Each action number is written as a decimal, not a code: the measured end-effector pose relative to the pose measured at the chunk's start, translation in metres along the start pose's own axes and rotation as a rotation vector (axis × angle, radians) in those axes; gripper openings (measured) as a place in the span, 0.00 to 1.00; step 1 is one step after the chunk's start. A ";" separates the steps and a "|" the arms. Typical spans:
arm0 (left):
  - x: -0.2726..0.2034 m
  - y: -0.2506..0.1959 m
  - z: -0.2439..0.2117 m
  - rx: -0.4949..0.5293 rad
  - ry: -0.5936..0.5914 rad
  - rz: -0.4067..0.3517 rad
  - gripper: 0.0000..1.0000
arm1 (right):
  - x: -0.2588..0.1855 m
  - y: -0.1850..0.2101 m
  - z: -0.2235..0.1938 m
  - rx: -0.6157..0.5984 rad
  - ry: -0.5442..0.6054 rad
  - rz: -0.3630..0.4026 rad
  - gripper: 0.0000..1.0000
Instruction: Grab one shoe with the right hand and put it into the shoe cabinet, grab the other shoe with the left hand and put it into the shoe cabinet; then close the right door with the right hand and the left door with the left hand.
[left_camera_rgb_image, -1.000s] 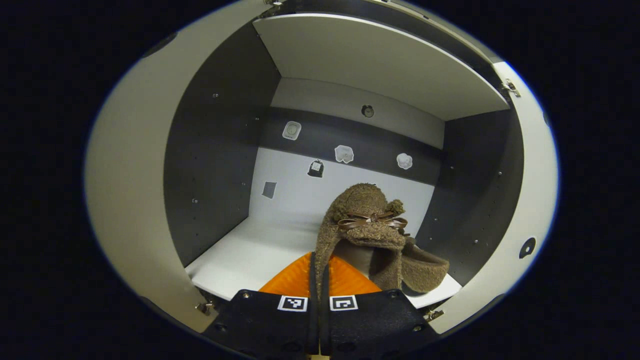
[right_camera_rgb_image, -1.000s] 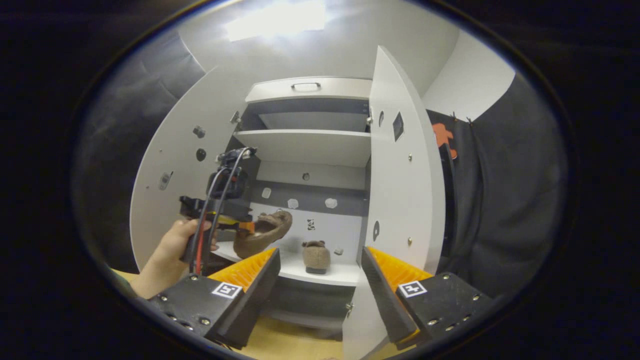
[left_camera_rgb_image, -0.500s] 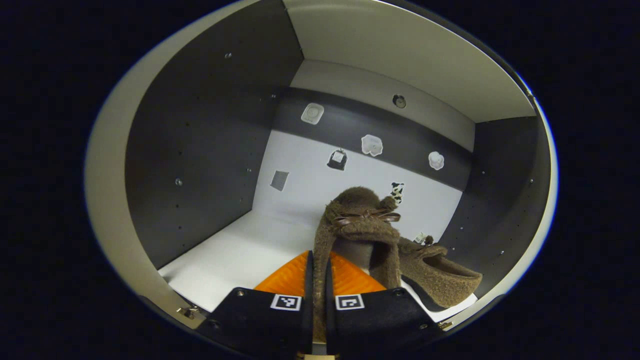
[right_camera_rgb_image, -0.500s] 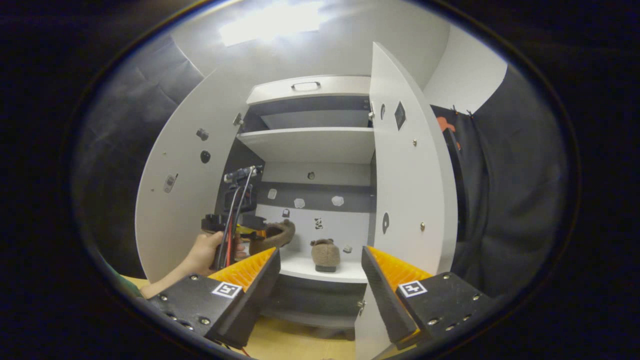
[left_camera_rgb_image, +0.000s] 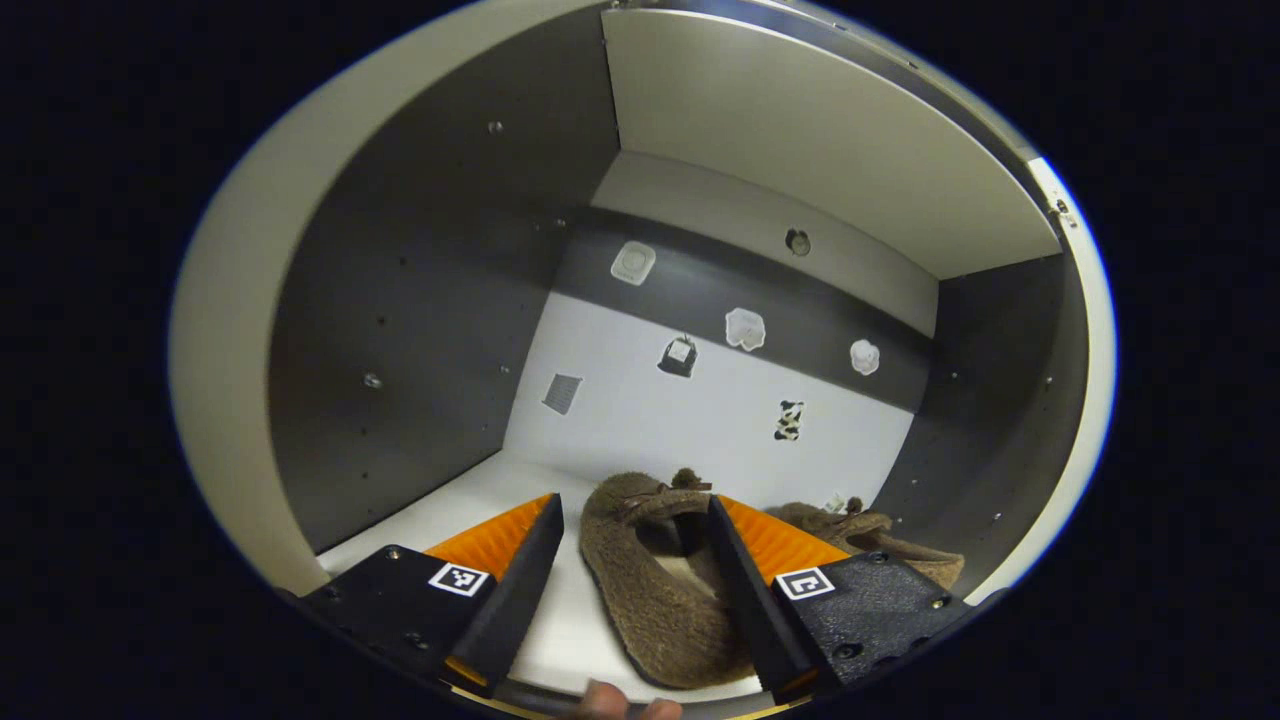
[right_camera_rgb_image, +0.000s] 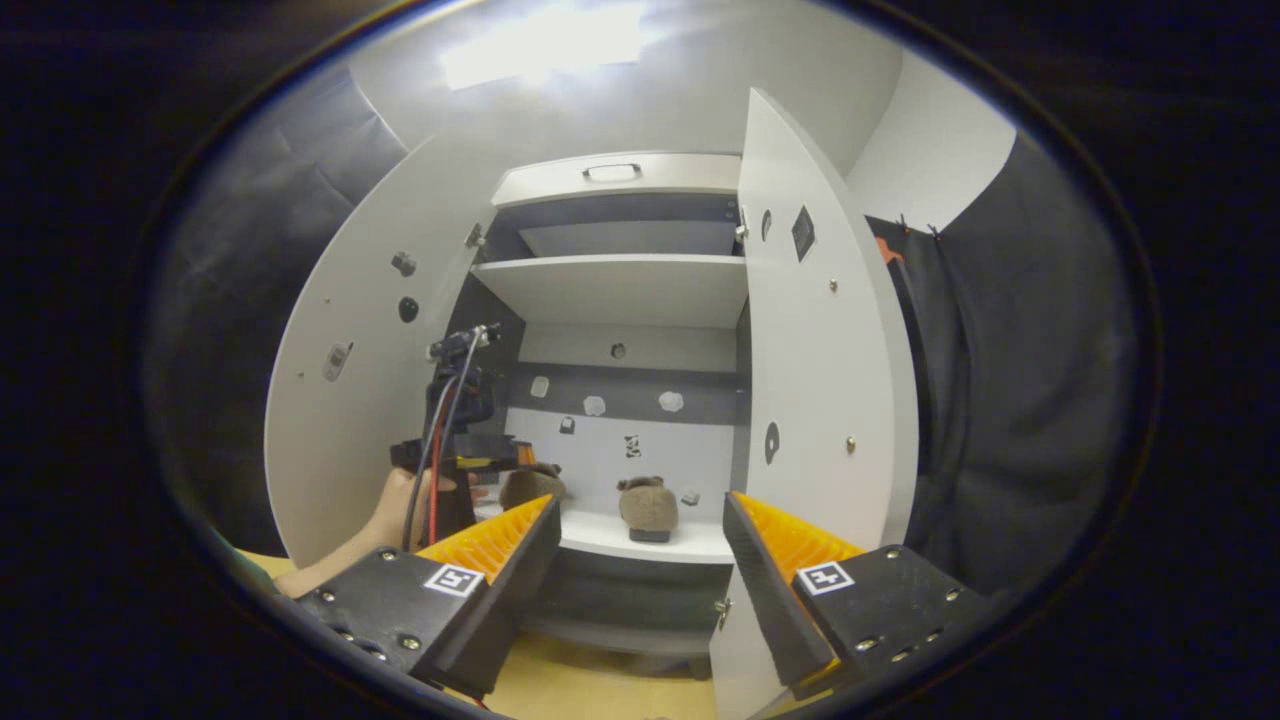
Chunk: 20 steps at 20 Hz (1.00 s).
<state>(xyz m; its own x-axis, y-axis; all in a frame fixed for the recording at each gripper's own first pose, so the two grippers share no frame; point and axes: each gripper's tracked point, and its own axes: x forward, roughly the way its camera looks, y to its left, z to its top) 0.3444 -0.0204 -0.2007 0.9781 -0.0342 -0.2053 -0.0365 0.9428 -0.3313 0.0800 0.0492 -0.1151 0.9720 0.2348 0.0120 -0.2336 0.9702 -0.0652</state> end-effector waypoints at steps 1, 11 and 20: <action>-0.011 -0.004 0.005 -0.001 -0.005 -0.010 0.90 | 0.000 0.002 -0.003 0.002 0.006 -0.001 0.98; -0.140 -0.017 0.006 0.117 -0.046 -0.065 0.96 | -0.033 0.024 -0.017 0.039 0.031 0.048 0.98; -0.264 0.008 -0.023 0.160 -0.029 -0.079 0.93 | -0.107 0.050 -0.012 0.066 0.029 0.076 0.98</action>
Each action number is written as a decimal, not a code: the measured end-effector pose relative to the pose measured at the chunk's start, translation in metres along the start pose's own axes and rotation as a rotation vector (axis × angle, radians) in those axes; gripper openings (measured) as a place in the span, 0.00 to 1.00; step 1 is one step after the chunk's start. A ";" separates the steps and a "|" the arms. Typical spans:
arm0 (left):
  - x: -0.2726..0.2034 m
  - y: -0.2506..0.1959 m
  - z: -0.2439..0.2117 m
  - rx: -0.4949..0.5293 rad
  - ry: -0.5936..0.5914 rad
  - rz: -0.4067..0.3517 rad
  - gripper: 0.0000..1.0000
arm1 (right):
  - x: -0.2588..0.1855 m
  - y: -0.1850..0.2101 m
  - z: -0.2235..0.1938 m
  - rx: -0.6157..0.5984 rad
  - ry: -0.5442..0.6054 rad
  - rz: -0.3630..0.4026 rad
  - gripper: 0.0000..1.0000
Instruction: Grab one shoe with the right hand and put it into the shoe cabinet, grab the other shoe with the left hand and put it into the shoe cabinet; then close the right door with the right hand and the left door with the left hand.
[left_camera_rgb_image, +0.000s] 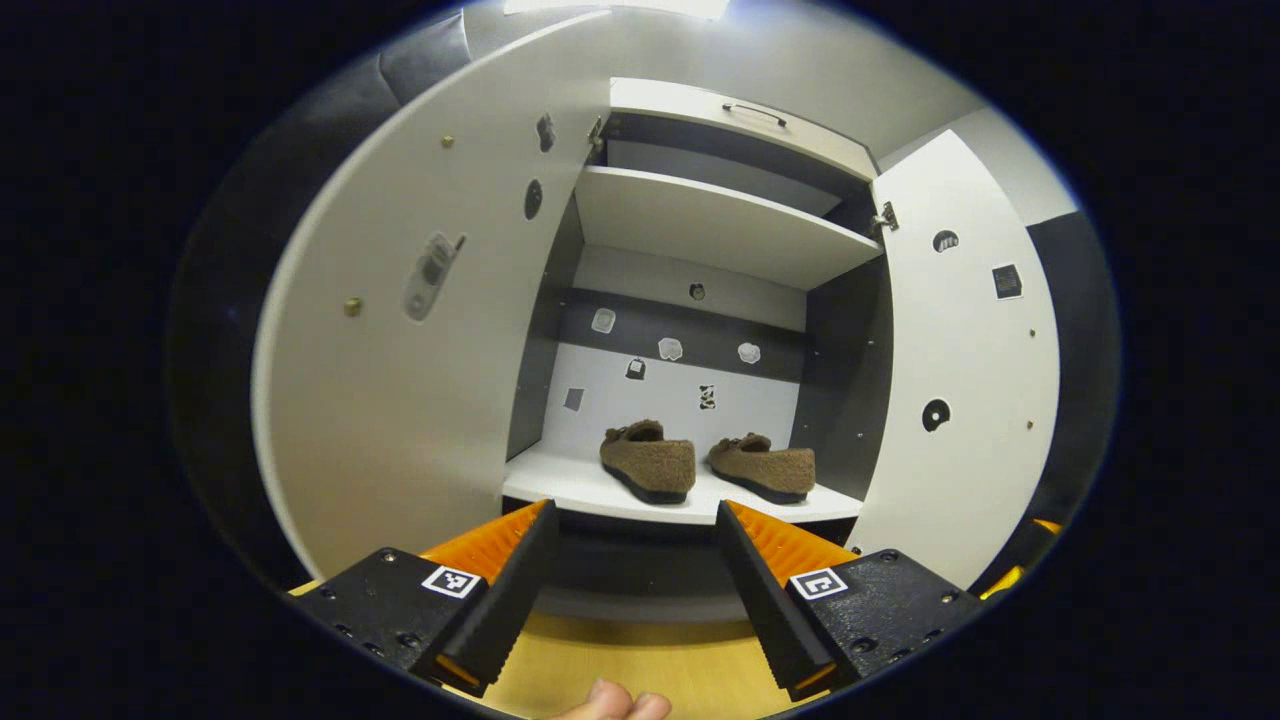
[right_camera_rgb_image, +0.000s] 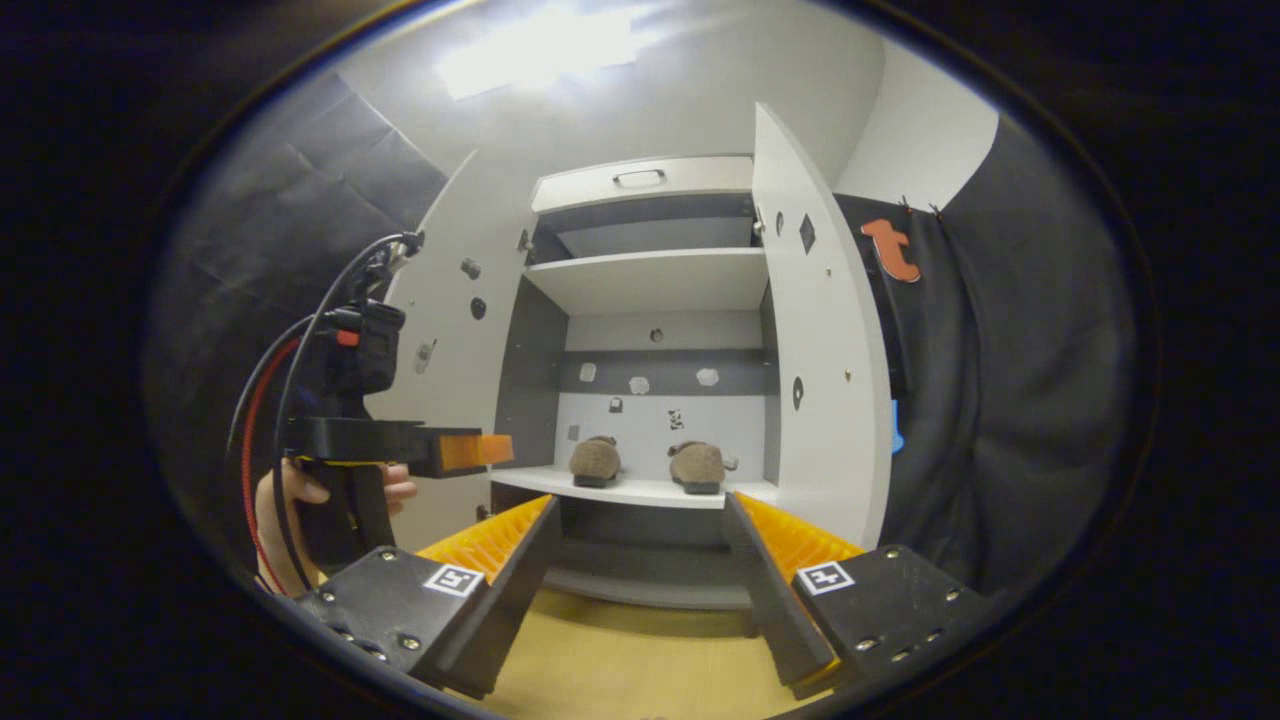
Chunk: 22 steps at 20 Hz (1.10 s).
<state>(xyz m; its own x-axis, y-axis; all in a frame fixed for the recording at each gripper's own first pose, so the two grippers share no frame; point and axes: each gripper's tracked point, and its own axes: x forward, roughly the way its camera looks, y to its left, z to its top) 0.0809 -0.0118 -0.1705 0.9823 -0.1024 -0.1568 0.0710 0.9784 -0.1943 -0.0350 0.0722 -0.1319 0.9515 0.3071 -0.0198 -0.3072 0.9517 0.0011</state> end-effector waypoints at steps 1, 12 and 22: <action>-0.013 0.002 -0.001 -0.004 0.002 -0.006 0.96 | -0.009 0.003 0.003 0.000 -0.003 -0.005 0.98; -0.103 0.024 -0.030 -0.015 0.046 -0.065 0.92 | -0.054 -0.045 0.026 -0.036 -0.007 -0.115 0.98; -0.113 0.013 -0.029 0.044 0.060 -0.111 0.96 | -0.053 -0.196 0.046 -0.044 0.092 -0.226 0.98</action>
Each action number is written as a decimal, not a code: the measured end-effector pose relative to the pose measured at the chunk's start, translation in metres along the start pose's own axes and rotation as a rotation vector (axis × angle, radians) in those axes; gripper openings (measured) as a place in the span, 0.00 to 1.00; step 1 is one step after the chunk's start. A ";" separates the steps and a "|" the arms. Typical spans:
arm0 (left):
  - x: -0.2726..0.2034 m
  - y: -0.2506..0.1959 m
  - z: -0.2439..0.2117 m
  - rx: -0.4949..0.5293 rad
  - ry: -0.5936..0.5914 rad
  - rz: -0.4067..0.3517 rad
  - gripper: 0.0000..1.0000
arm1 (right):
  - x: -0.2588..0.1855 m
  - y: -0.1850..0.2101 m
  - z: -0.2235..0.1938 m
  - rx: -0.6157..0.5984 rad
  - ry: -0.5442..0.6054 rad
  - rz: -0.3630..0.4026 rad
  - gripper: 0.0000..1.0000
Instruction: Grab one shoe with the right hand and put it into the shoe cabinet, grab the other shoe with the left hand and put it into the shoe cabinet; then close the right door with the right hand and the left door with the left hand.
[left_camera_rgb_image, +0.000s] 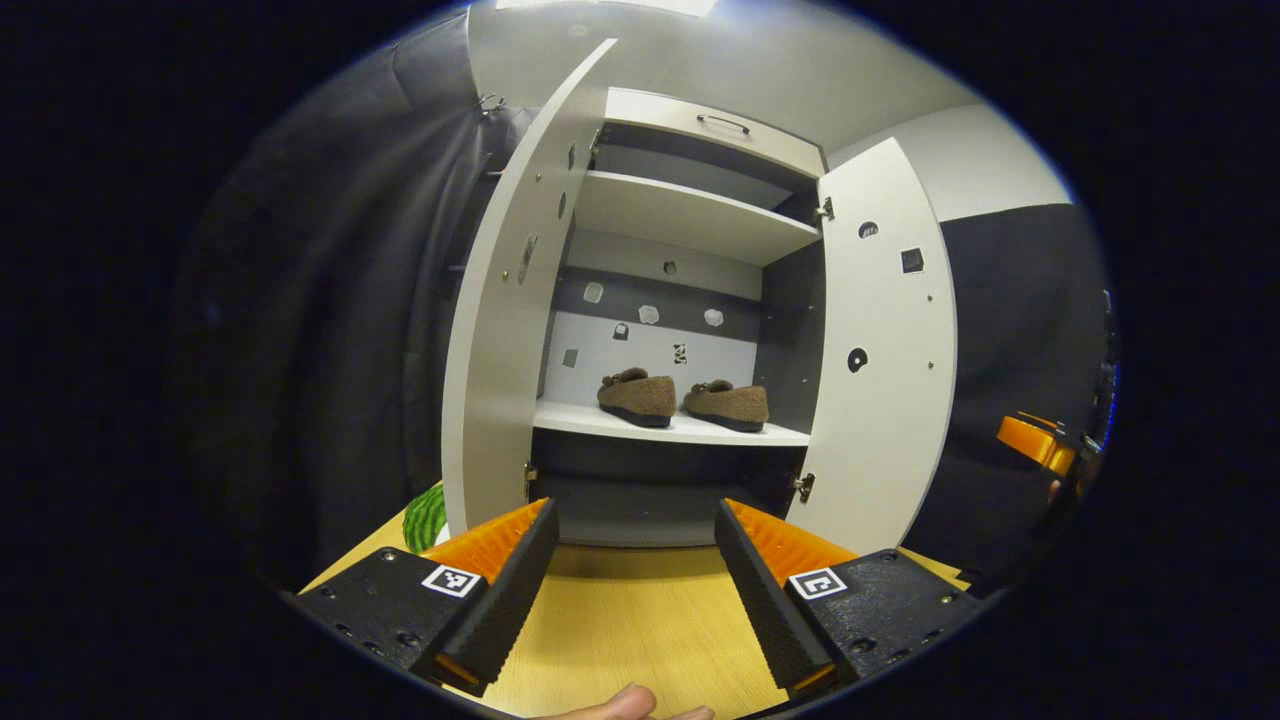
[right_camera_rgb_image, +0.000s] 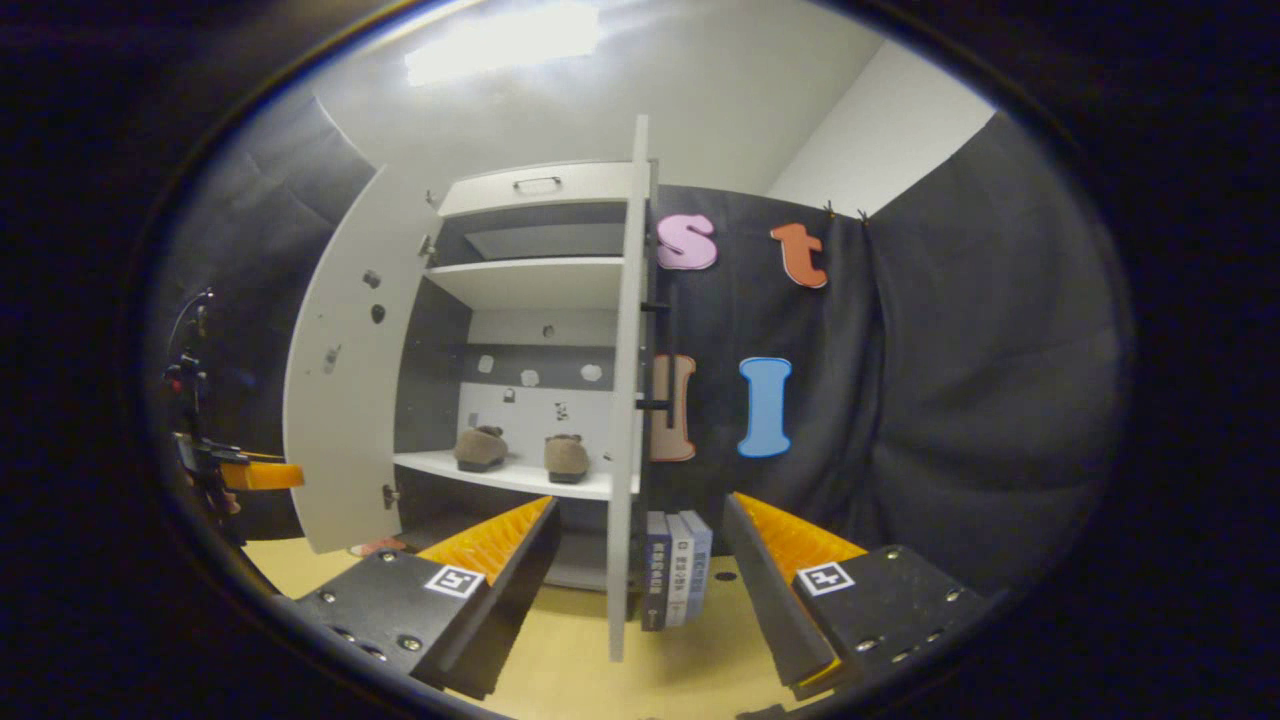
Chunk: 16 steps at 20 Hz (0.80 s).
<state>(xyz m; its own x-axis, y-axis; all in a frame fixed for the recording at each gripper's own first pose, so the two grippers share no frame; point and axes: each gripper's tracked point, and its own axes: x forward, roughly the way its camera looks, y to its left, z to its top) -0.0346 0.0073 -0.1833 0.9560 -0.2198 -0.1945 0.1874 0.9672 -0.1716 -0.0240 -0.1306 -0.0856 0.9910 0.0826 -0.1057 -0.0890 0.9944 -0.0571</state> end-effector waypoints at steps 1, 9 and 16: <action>-0.002 -0.001 0.004 0.008 -0.009 -0.001 0.92 | 0.003 -0.021 0.004 -0.004 0.024 -0.007 0.98; -0.023 -0.020 0.016 0.045 -0.051 -0.050 0.96 | 0.067 -0.148 0.007 -0.054 0.148 -0.005 0.98; -0.027 -0.024 0.013 0.055 -0.039 -0.073 0.96 | 0.124 -0.144 0.019 0.143 0.169 0.011 0.98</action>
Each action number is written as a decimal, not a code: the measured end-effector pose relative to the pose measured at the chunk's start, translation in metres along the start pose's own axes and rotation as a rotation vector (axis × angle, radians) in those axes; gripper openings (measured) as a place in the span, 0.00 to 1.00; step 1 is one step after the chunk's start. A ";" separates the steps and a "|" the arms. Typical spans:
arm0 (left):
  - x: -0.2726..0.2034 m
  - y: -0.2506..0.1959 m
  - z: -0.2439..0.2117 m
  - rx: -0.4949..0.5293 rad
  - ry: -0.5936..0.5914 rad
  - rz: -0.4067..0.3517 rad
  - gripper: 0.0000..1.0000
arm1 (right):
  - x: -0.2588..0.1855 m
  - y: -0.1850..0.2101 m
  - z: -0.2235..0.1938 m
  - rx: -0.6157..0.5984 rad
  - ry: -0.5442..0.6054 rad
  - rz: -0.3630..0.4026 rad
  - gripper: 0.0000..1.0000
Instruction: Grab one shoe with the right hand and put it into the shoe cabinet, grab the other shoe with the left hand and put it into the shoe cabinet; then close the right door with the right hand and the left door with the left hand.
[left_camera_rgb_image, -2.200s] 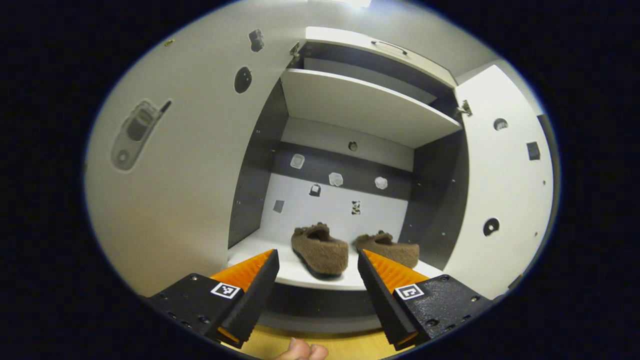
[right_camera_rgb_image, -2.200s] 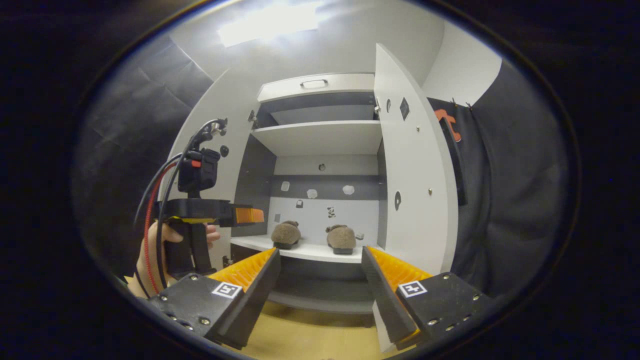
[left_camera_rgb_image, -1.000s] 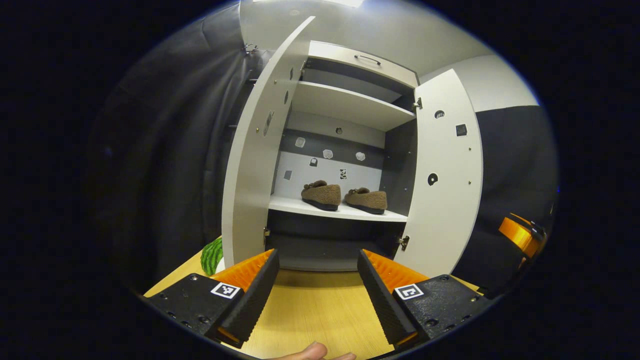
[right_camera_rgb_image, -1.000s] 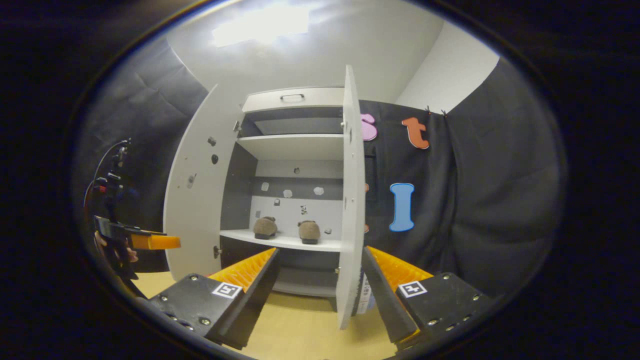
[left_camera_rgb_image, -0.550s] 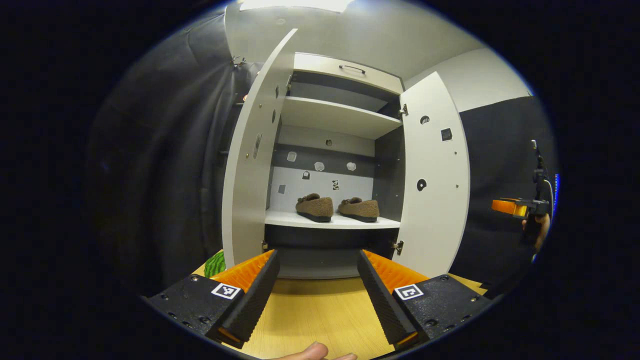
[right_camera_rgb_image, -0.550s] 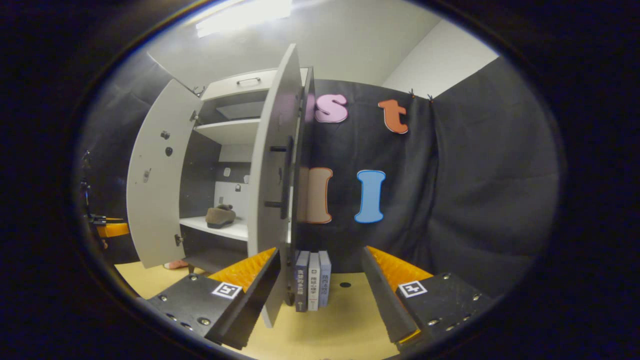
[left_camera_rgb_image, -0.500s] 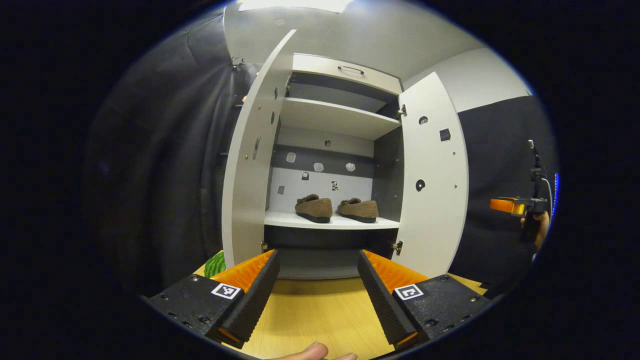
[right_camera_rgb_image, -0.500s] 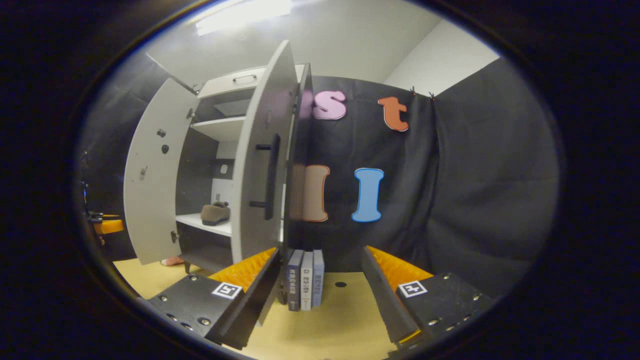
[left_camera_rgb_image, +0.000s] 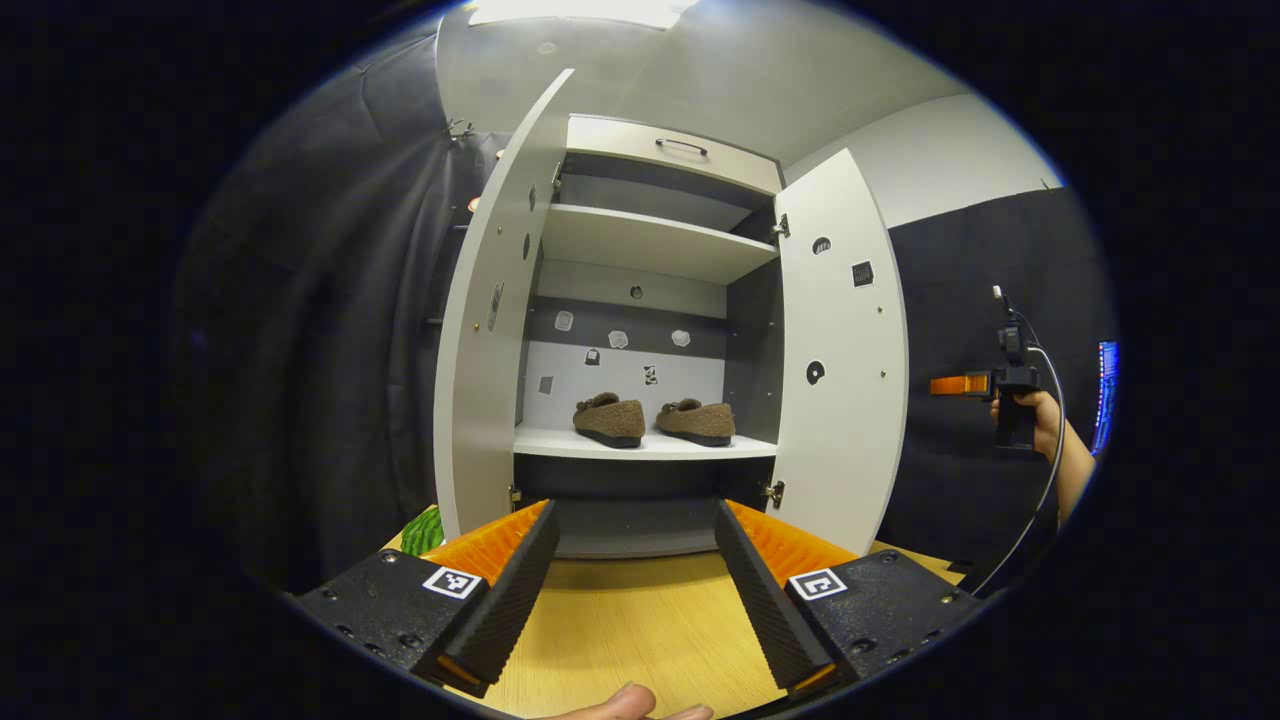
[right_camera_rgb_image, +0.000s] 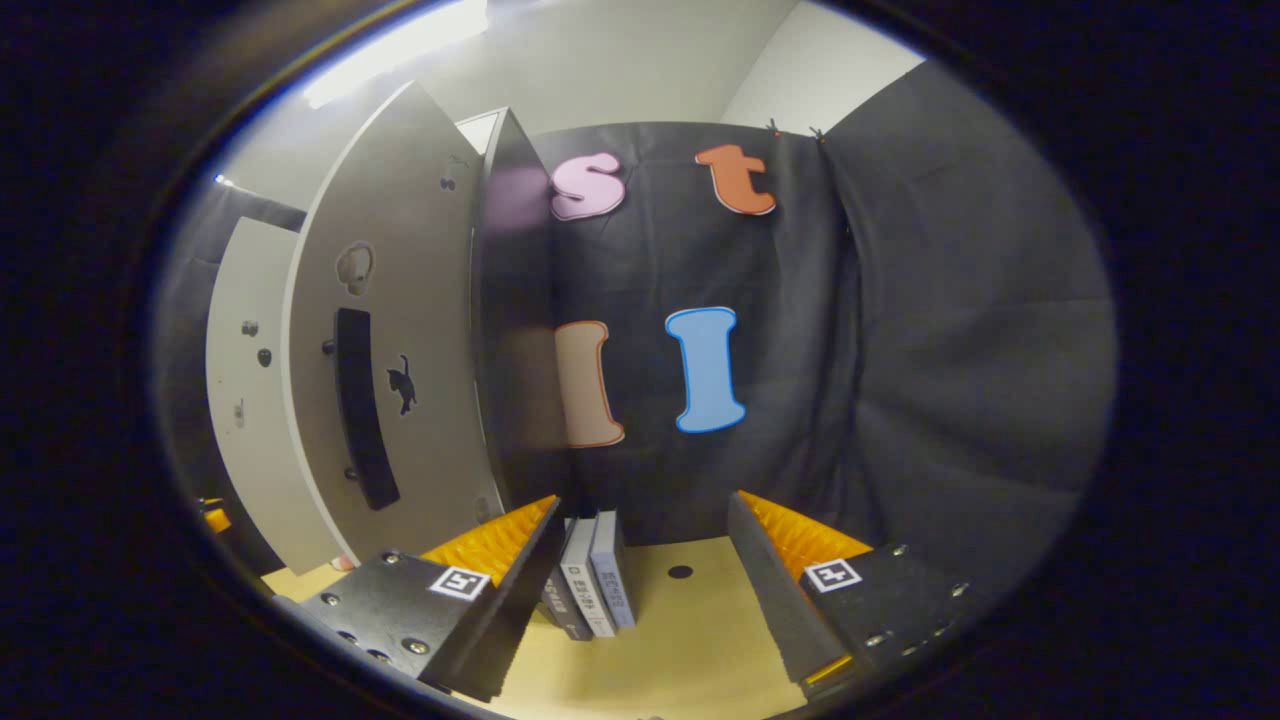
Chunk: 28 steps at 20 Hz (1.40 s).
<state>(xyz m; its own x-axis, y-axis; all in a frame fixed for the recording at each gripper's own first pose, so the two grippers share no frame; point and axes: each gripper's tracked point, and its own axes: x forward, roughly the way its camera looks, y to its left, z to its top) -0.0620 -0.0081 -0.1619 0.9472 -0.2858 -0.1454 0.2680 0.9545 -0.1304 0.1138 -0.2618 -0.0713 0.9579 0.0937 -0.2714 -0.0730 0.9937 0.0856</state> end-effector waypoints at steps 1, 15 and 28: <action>-0.002 0.000 0.002 0.011 -0.003 -0.001 0.96 | 0.006 0.011 0.003 -0.008 0.001 0.012 0.98; -0.009 0.014 0.010 -0.040 0.020 0.016 0.96 | 0.025 0.161 0.007 -0.092 0.013 0.153 0.88; -0.013 0.024 0.018 -0.018 0.015 0.052 0.96 | 0.042 0.218 -0.003 0.027 -0.019 0.165 0.91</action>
<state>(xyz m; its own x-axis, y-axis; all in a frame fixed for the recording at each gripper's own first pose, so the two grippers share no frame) -0.0643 0.0203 -0.1458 0.9571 -0.2368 -0.1669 0.2147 0.9666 -0.1401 0.1372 -0.0413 -0.0667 0.9387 0.2540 -0.2329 -0.2226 0.9629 0.1529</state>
